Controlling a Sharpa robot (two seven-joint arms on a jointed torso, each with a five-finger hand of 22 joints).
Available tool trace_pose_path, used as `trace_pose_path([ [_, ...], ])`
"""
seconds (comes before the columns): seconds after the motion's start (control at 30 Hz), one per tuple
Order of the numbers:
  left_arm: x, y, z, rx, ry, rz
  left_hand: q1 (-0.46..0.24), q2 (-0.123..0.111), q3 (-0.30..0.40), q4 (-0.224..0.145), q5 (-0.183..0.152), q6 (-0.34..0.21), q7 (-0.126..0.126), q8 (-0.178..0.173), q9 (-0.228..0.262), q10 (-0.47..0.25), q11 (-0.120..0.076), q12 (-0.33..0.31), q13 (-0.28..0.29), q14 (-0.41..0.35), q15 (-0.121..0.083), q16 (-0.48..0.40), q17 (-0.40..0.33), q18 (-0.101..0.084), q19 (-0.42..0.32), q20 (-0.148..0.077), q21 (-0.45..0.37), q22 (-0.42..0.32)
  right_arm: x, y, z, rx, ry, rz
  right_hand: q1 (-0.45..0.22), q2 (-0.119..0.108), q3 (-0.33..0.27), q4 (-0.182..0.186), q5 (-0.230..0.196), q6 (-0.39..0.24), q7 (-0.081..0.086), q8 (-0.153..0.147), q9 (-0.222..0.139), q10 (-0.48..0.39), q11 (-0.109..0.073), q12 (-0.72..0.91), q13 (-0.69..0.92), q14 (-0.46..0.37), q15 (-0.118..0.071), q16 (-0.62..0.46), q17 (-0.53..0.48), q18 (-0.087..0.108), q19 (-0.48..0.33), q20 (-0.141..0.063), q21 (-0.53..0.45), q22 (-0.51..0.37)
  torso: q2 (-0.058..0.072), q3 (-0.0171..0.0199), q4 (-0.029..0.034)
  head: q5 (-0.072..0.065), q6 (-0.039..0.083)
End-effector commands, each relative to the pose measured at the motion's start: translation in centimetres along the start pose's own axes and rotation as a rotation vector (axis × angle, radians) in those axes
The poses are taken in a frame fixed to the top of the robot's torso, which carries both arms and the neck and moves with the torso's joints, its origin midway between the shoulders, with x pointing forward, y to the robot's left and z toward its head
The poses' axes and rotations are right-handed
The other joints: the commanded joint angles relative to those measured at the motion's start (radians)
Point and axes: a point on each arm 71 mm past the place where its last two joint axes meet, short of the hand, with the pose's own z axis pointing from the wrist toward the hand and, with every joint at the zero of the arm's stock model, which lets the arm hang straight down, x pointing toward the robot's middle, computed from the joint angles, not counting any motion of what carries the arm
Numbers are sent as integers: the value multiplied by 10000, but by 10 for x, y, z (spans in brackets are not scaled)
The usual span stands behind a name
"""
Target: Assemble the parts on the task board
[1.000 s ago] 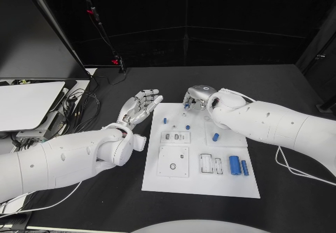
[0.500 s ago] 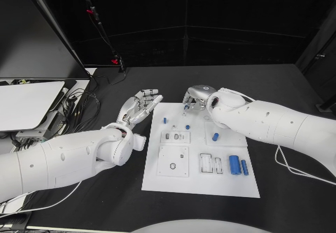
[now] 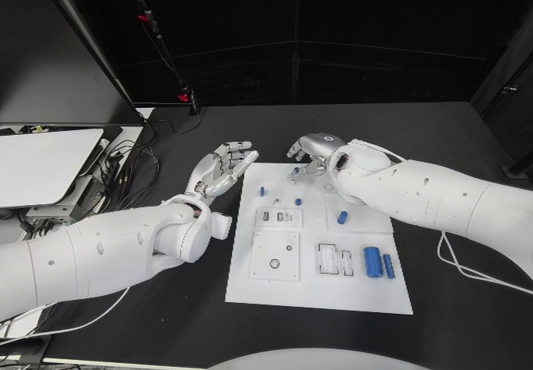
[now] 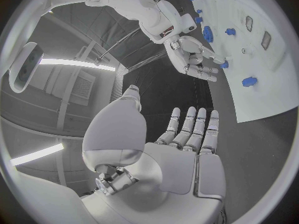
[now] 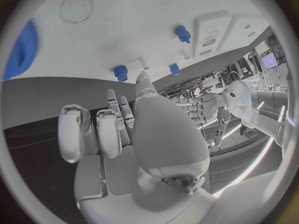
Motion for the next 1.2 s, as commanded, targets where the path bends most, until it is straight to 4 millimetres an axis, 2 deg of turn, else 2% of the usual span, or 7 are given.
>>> trace_pose_path([
  [0.03,1,-21,-2,2926,84,-12,31,109,43,-5,36,36,1655,49,-15,-51,7,58,-9,-8,57,39,-14,168,-80,21,59,18,-7,0,-2,-132,-858,375,-102,22,118,17,11,141,107,91,32,-31,17,79,20,404,80,-49,-21,162,-42,32,-43,383,-5,5,6,-29,7],
  [0.33,0,-20,-2,2899,70,11,36,123,51,-6,37,35,1655,51,-20,-53,7,61,-10,-9,58,41,-15,168,-82,22,61,18,-27,-29,-41,377,-1968,4223,-343,251,166,18,39,31,749,-13,-10,1418,-308,984,312,300,-167,-221,-503,299,-381,-151,-336,-168,-30,-26,-13,-209,74],
  [0.53,0,-20,-2,2890,70,18,42,139,60,-7,40,33,1655,53,-27,-56,7,64,-10,-10,61,44,-15,167,-79,24,67,23,-43,-55,-73,460,-1691,5753,-837,68,-60,-32,70,-820,328,199,37,1452,-684,2434,1276,-882,-416,-1394,-3220,743,-2131,-450,-1724,-2191,-68,-73,-41,-392,98],
  [0.73,1,-20,-2,2909,117,-11,57,179,81,-9,43,33,1654,62,-40,-53,7,77,-9,-10,65,51,-15,167,-76,30,78,29,-53,-74,-96,236,-1805,4923,-1106,-252,-51,36,40,-1199,-252,596,102,1063,-1081,7162,5054,-396,-817,-392,-474,843,-3027,-686,-2554,-2982,-88,-92,-52,-559,127],
  [0.8,2,-20,-2,2910,129,-15,62,191,88,-10,44,34,1653,65,-44,-52,7,81,-9,-11,66,53,-15,167,-81,32,78,28,-55,-81,-102,282,-1748,4604,-1677,-674,247,-10,12,-1456,-415,955,144,1366,-1232,11703,9928,-523,-648,-135,87,870,-3757,-656,-3124,-3505,-87,-90,-46,-700,165],
  [1.03,3,-19,-2,2911,159,-34,69,222,102,-10,44,35,1654,73,-54,-48,7,92,-8,-12,69,58,-15,167,-79,36,86,32,-53,-100,-114,851,-1123,3810,-2819,-1083,-459,96,2150,-2159,-594,2447,446,5962,-763,15043,15054,1057,-269,752,3320,454,-2529,-517,-1325,-905,-87,-76,-39,-927,225],
  [1.2,4,-19,-2,2908,184,-56,76,242,111,-12,44,37,1654,79,-61,-44,7,100,-7,-11,70,62,-15,167,-80,38,90,34,-50,-108,-115,1255,-866,3211,-2719,-845,-359,81,2822,-2528,96,3809,885,5973,-860,15044,15060,1057,-365,752,3320,-384,1417,-449,944,2634,-66,-73,-33,-1113,247],
])
